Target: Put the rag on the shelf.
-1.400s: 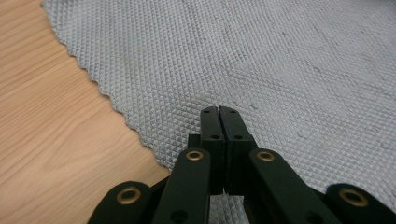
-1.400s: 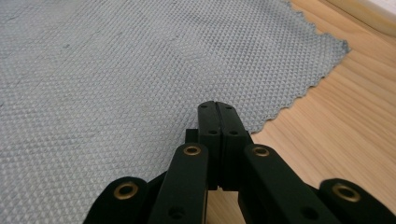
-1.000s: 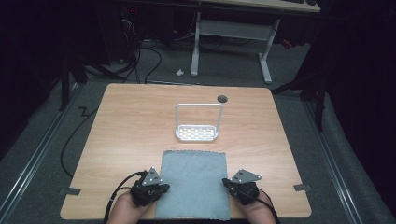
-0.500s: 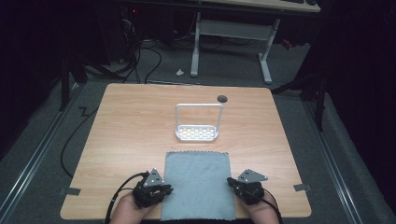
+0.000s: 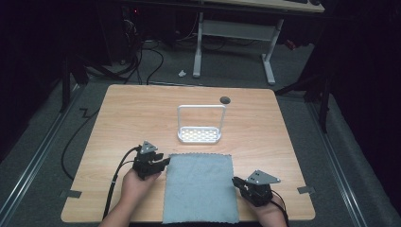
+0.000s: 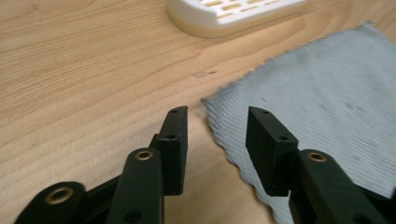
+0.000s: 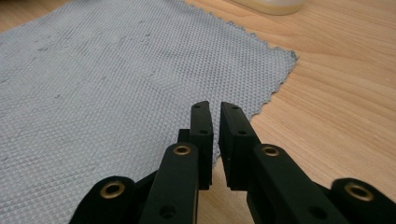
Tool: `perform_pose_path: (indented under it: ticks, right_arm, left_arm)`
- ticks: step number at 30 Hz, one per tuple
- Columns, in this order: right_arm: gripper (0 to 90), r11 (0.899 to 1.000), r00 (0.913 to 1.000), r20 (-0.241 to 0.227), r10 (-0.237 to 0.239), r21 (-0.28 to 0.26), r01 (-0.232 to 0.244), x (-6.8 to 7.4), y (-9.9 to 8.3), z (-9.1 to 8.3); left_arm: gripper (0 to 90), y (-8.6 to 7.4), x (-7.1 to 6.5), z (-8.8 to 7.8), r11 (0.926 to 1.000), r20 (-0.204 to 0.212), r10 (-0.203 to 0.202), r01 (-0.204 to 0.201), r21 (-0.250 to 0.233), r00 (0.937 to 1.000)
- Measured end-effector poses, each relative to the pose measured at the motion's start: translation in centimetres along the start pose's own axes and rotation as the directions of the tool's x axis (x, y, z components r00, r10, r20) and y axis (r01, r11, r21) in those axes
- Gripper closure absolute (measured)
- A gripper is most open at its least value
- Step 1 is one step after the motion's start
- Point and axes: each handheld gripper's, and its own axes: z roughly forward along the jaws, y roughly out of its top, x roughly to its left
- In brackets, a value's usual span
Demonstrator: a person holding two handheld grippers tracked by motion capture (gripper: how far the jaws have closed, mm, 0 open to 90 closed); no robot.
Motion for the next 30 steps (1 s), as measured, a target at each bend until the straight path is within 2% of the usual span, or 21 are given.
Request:
perform_pose_path:
  ticks: [4, 5, 12, 17, 19, 22, 23, 26, 28, 30]
  right_arm:
    - [84.3, 1.0, 1.0, -0.004, -0.004, -0.001, 0.004, 0.0, 0.0, 0.0]
    - [84.2, 1.0, 1.0, -0.004, -0.003, -0.002, 0.003, 0.0, 0.0, 0.0]
    - [82.9, 1.0, 1.0, 0.002, 0.001, 0.0, -0.001, 0.0, 0.0, 0.3]
    - [79.3, 1.0, 0.9994, 0.028, 0.019, -0.001, -0.019, -0.1, 0.1, 0.7]
    - [78.9, 0.999, 0.9985, 0.039, 0.039, -0.002, -0.039, -0.2, -0.1, 0.9]
    - [75.6, 0.999, 0.9974, 0.054, 0.049, -0.001, -0.049, 0.0, -0.1, 0.9]
    - [73.5, 0.998, 0.9961, 0.059, 0.066, -0.018, -0.065, -0.1, 0.2, 1.0]
    - [71.4, 0.995, 0.9936, 0.06, 0.096, -0.013, -0.096, -0.7, 1.5, 1.5]
    - [69.1, 0.996, 0.9931, 0.08, 0.085, -0.009, -0.085, -1.3, 2.7, 2.3]
    - [68.6, 0.991, 0.9875, 0.084, 0.134, -0.011, -0.133, -2.4, 3.8, 3.5]
  left_arm:
    - [64.1, 0.2, 0.1, 0.6, 1.0, -0.014, 0.005, -0.005, -0.007, 0.9999]
    - [65.3, 0.2, 0.2, 0.9, 0.9999, -0.02, -0.012, 0.012, -0.003, 0.9997]
    - [72.5, 0.0, -0.5, 1.3, 0.9992, -0.035, 0.036, -0.037, -0.016, 0.9987]
    - [79.8, 0.0, -0.4, 1.4, 0.9998, 0.002, 0.008, -0.008, -0.018, 1.0]
    - [84.6, -0.1, -0.6, 1.5, 0.9994, -0.007, 0.03, -0.031, -0.016, 0.9995]
    - [88.5, -0.1, -0.8, 1.5, 0.999, -0.012, 0.042, -0.042, -0.015, 0.9991]
    - [88.6, -0.1, -0.8, 1.5, 0.9991, -0.011, 0.039, -0.039, -0.014, 0.9992]
    - [88.7, -0.1, -0.8, 1.5, 0.999, -0.014, 0.041, -0.042, -0.016, 0.999]
    - [88.7, -0.1, -0.8, 1.5, 0.999, -0.014, 0.041, -0.041, -0.016, 0.9991]
    - [88.7, -0.1, -0.8, 1.5, 0.9991, -0.013, 0.04, -0.04, -0.015, 0.9991]
